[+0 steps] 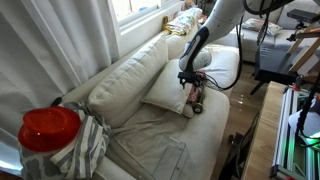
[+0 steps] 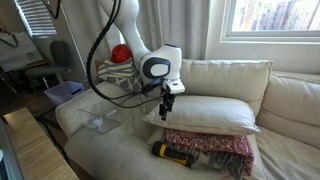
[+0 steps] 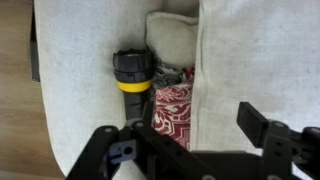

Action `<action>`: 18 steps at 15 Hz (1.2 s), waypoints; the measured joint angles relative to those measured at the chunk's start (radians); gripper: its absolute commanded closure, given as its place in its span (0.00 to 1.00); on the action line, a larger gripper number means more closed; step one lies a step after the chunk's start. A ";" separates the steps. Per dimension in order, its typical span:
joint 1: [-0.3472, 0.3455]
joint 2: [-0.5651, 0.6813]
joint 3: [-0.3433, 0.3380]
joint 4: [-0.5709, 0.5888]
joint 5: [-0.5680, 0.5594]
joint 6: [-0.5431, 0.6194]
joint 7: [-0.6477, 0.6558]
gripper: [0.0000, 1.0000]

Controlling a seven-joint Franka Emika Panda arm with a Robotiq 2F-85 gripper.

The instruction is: Remove the black and yellow torch from top of the pillow, then put the pillow in the corner of the couch

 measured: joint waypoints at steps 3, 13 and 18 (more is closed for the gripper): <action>-0.059 -0.001 0.034 -0.005 0.033 0.082 -0.059 0.00; -0.322 0.166 0.329 0.039 0.110 0.521 -0.349 0.00; -0.416 0.213 0.410 0.066 0.100 0.531 -0.449 0.00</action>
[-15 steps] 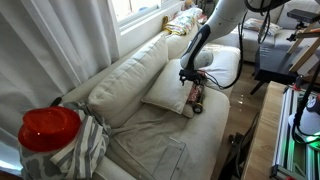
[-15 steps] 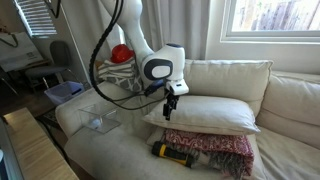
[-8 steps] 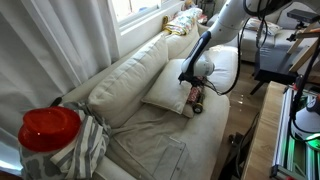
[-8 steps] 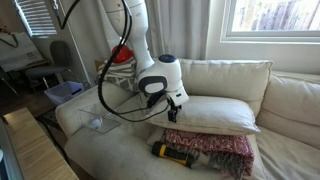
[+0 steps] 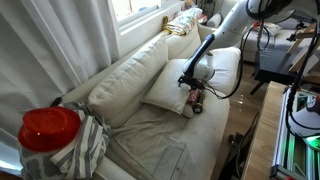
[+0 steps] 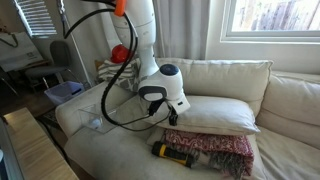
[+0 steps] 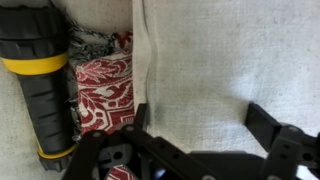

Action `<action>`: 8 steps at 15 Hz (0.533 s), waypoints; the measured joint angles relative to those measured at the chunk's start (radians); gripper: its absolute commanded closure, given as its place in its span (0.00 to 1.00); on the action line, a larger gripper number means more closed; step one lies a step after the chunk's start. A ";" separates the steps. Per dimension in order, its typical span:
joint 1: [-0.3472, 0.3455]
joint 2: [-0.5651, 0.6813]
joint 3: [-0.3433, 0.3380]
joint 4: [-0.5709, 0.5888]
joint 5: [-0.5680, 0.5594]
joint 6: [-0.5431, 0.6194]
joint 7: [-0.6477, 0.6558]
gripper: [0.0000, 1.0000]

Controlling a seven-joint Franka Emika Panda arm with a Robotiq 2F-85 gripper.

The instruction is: Remove the black and yellow torch from top of the pillow, then put the pillow in the corner of the couch

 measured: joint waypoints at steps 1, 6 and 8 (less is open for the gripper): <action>0.000 0.001 0.001 0.002 0.000 0.000 0.000 0.00; -0.037 0.014 0.035 0.010 -0.002 0.003 -0.045 0.00; -0.081 0.030 0.067 0.010 -0.017 0.020 -0.096 0.00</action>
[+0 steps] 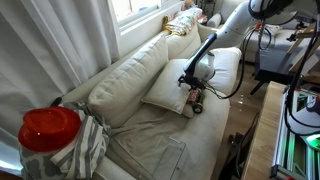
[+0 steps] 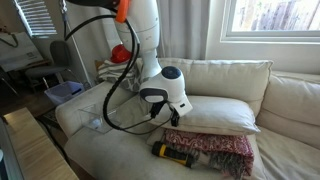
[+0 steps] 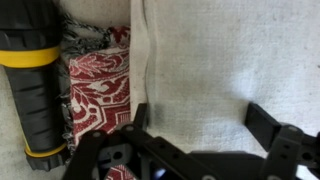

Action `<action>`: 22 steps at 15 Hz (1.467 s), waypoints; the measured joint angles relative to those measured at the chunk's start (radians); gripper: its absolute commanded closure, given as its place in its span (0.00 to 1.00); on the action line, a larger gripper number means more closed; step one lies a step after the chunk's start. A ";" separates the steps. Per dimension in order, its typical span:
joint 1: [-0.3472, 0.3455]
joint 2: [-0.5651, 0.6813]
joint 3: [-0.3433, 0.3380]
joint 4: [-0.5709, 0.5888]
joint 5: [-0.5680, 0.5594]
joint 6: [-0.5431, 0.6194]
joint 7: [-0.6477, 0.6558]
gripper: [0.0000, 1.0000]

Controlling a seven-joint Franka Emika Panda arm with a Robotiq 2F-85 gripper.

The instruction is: Remove the black and yellow torch from top of the pillow, then put the pillow in the corner of the couch

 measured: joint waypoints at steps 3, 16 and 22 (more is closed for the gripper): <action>-0.065 0.028 0.038 0.000 -0.046 0.035 -0.057 0.00; -0.176 0.143 0.138 0.016 -0.220 0.203 -0.074 0.81; -0.124 -0.007 0.101 -0.089 -0.173 0.145 -0.027 0.97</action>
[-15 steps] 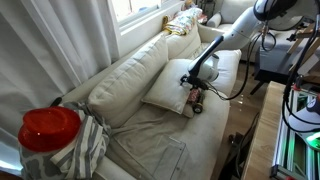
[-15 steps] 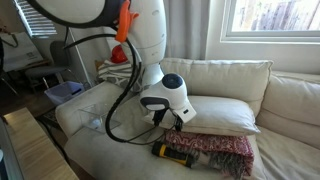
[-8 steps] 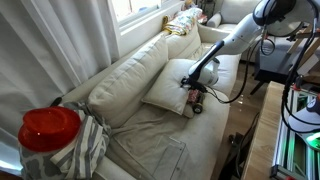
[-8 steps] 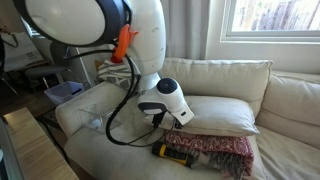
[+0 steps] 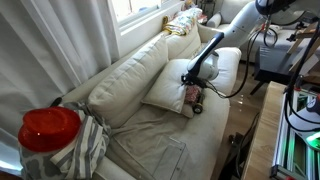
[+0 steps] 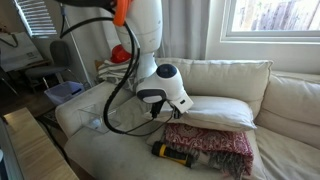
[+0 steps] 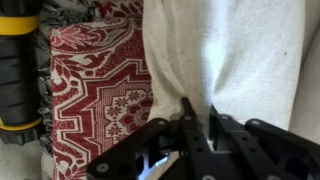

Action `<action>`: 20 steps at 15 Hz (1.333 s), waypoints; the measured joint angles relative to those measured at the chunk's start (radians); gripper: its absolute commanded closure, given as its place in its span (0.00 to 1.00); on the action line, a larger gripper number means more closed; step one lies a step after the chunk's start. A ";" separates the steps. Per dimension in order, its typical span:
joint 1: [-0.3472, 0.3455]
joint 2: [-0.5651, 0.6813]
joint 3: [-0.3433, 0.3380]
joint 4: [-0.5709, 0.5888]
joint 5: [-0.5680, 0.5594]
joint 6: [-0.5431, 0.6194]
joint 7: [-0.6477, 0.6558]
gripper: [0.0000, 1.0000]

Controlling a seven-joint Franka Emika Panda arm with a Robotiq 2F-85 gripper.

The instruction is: Remove the black and yellow torch from top of the pillow, then put the pillow in the corner of the couch

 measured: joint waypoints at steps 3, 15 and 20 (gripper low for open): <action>0.051 -0.125 -0.005 -0.072 0.025 -0.046 0.016 0.97; 0.334 -0.433 -0.022 -0.110 0.171 -0.463 0.057 0.97; 0.470 -0.445 -0.095 -0.020 0.257 -0.651 0.142 0.90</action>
